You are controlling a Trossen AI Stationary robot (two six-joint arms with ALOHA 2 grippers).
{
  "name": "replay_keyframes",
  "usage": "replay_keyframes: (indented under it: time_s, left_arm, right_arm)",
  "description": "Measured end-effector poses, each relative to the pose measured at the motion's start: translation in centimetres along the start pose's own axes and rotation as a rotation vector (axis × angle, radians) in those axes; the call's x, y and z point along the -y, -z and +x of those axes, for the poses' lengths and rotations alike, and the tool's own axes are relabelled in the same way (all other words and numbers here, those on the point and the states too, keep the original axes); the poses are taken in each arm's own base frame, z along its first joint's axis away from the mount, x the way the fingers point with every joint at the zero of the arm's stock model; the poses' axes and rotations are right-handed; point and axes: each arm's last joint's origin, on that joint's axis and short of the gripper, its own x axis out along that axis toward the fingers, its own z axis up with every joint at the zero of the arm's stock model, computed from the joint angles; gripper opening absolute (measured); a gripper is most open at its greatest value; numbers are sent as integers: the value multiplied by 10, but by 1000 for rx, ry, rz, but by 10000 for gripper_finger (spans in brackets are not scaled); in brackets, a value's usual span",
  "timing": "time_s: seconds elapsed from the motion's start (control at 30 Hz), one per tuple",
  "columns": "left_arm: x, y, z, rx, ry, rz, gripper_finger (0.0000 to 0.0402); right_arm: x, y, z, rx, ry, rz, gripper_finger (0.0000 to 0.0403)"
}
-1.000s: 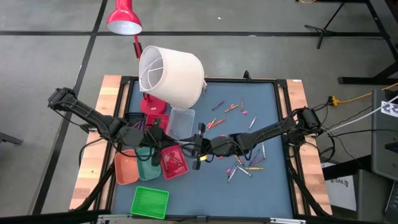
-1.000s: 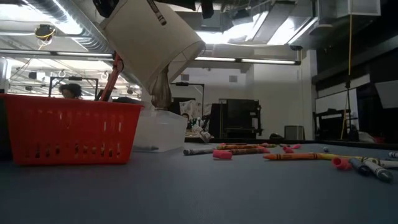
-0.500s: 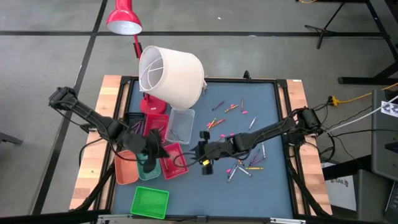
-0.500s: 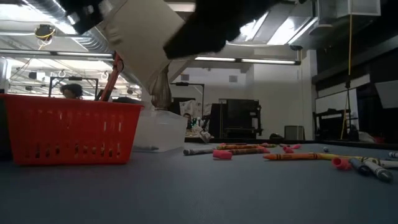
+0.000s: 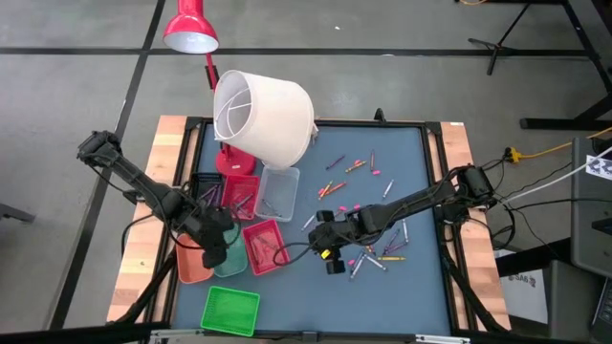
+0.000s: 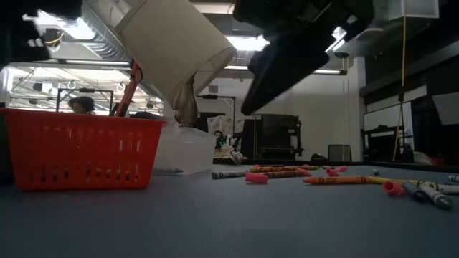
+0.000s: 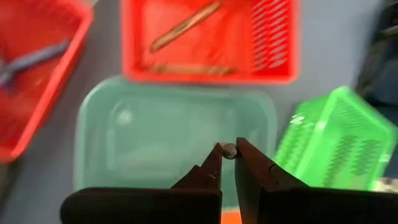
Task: Sort crayons
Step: Put the gray crayon into the green bin
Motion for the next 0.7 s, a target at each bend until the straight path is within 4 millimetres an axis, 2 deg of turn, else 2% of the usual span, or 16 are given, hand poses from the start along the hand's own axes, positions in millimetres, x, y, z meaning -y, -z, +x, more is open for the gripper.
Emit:
replay_keyframes:
  time_s: [0.3, 0.5, 0.7]
  left_arm:
    - [-10, 7, 0, -7, -140, -33, 8]
    - [-19, 13, 9, -14, -190, -103, 46]
    - [-26, 17, 18, -22, -209, -103, 77]
  right_arm:
    - [1, 14, -1, -145, 28, 195, 145]
    - [1, 27, -4, -272, 71, 325, 145]
    - [-16, 37, -7, -358, 88, 358, 145]
